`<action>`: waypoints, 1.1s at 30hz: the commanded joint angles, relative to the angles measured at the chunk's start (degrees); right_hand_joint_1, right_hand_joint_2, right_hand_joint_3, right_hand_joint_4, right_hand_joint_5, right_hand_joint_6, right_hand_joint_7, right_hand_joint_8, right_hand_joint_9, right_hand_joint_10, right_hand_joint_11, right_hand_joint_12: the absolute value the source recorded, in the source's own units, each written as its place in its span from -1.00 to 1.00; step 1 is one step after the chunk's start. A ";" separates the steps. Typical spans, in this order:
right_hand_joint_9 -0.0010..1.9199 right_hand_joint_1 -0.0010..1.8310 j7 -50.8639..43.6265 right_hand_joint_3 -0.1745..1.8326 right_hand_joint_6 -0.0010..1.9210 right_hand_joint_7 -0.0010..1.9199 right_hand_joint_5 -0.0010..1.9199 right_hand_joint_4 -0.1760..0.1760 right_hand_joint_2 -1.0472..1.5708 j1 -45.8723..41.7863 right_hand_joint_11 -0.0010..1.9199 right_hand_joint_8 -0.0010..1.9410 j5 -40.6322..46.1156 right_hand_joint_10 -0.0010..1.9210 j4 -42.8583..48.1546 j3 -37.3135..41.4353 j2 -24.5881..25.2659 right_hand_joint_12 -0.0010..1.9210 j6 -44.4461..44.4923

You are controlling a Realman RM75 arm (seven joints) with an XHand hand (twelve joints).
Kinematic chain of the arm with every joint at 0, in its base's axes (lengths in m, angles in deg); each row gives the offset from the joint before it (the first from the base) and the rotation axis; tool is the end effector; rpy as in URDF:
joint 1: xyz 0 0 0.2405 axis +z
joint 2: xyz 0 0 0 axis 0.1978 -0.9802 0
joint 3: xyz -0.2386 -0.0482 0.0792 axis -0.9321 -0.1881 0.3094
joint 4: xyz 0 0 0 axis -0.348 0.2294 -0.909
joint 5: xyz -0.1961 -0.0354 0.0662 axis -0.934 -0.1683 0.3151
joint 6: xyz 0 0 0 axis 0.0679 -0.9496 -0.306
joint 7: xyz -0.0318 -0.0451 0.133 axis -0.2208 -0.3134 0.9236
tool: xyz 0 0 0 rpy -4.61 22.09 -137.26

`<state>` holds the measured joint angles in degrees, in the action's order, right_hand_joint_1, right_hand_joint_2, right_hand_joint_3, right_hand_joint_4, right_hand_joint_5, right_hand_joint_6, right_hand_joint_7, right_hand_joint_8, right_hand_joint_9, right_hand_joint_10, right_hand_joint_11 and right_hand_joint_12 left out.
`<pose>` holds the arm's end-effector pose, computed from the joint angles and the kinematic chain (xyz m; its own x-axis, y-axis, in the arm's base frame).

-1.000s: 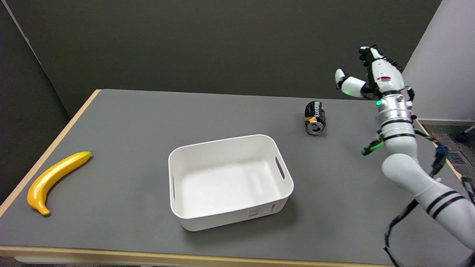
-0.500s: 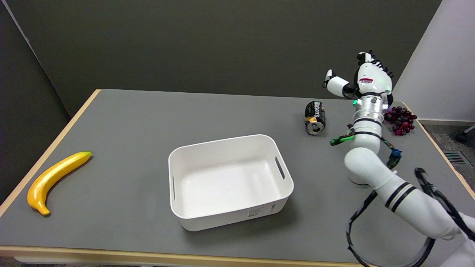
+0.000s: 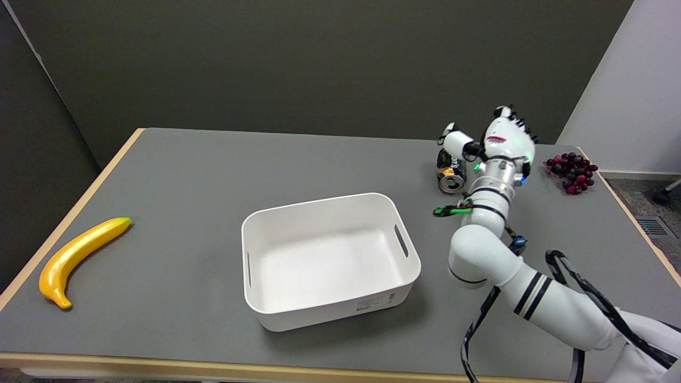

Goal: Pick up the black can.

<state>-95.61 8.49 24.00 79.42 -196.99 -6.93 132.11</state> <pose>-0.2151 -0.3613 0.3652 0.8640 0.4481 0.2296 -0.4839 0.6130 0.6246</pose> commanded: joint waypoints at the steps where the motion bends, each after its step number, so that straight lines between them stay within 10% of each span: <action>1: -0.81 -0.54 -5.30 -0.06 -0.55 -0.76 -0.89 -1.00 0.36 2.25 -0.63 -0.43 8.00 -0.02 1.35 -6.94 4.50 0.69 0.11; 33: -0.72 -0.49 -8.17 -0.04 -0.47 -0.66 -0.82 -1.00 0.34 9.90 -0.54 -0.35 21.78 0.08 -19.62 -1.13 1.95 0.76 -11.13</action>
<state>-100.95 13.38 35.87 70.05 -198.06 -5.08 128.17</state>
